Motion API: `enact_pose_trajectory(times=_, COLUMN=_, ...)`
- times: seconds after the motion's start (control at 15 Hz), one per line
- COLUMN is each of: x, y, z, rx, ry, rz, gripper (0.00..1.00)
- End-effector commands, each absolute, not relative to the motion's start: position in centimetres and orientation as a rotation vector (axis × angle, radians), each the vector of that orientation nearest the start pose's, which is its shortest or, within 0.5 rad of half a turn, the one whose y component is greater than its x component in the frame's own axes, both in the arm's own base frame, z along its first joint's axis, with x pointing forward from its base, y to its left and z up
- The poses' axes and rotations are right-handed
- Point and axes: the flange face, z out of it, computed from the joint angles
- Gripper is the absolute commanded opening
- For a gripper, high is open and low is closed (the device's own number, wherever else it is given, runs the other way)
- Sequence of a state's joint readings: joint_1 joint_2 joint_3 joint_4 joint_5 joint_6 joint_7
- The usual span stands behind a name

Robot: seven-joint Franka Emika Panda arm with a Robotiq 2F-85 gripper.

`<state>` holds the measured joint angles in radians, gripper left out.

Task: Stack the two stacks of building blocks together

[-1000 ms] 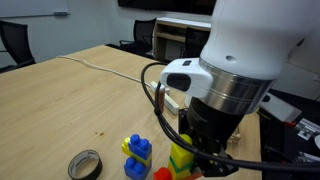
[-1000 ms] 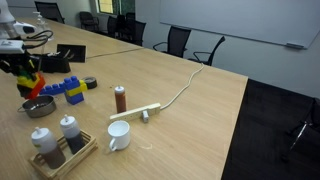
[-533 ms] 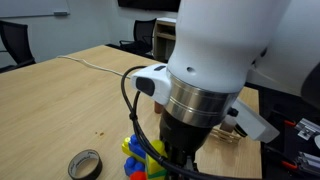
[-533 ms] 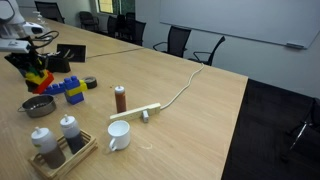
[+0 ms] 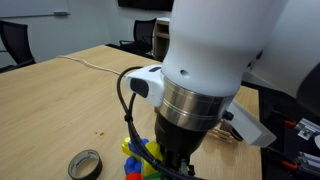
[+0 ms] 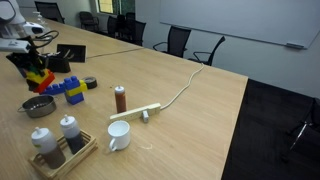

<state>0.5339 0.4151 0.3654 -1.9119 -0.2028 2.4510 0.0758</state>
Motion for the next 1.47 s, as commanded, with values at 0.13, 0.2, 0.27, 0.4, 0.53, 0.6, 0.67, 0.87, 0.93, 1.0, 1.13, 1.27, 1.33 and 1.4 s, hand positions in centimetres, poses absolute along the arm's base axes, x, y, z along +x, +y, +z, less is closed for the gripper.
enact_pose_trajectory(times=0.13, x=41.1, y=49.3, z=30.7, rx=-2.74, ry=-1.349, rz=-0.22, gripper=0.11)
enact_pose_trajectory(times=0.2, x=41.2, y=49.4, z=30.9, rx=-2.756, ry=-1.31, rz=-0.226, gripper=0.11)
enact_pose_trajectory(times=0.27, x=41.4, y=49.4, z=31.1, rx=-2.772, ry=-1.272, rz=-0.235, gripper=0.11)
enact_pose_trajectory(times=0.4, x=41.7, y=49.7, z=31.5, rx=-2.804, ry=-1.17, rz=-0.251, gripper=0.11)
enact_pose_trajectory(times=0.53, x=42.1, y=50.0, z=31.7, rx=-2.848, ry=-1.058, rz=-0.264, gripper=0.11)
enact_pose_trajectory(times=0.6, x=42.2, y=50.2, z=31.6, rx=-2.873, ry=-1.003, rz=-0.273, gripper=0.11)
enact_pose_trajectory(times=0.67, x=42.3, y=50.4, z=31.5, rx=-2.893, ry=-0.955, rz=-0.277, gripper=0.11)
enact_pose_trajectory(times=0.87, x=42.9, y=50.8, z=30.7, rx=-2.956, ry=-0.804, rz=-0.309, gripper=0.11)
enact_pose_trajectory(times=0.93, x=43.1, y=50.9, z=30.4, rx=-2.982, ry=-0.762, rz=-0.332, gripper=0.11)
enact_pose_trajectory(times=1.0, x=43.5, y=51.0, z=30.2, rx=-3.0, ry=-0.717, rz=-0.356, gripper=0.11)
enact_pose_trajectory(times=1.13, x=44.1, y=51.3, z=29.7, rx=-3.028, ry=-0.646, rz=-0.39, gripper=0.11)
enact_pose_trajectory(times=1.27, x=44.5, y=51.7, z=29.0, rx=-3.05, ry=-0.602, rz=-0.402, gripper=0.11)
enact_pose_trajectory(times=1.33, x=44.6, y=52.0, z=28.7, rx=-3.057, ry=-0.587, rz=-0.401, gripper=0.11)
enact_pose_trajectory(times=1.4, x=44.7, y=52.1, z=28.3, rx=-3.066, ry=-0.574, rz=-0.398, gripper=0.11)
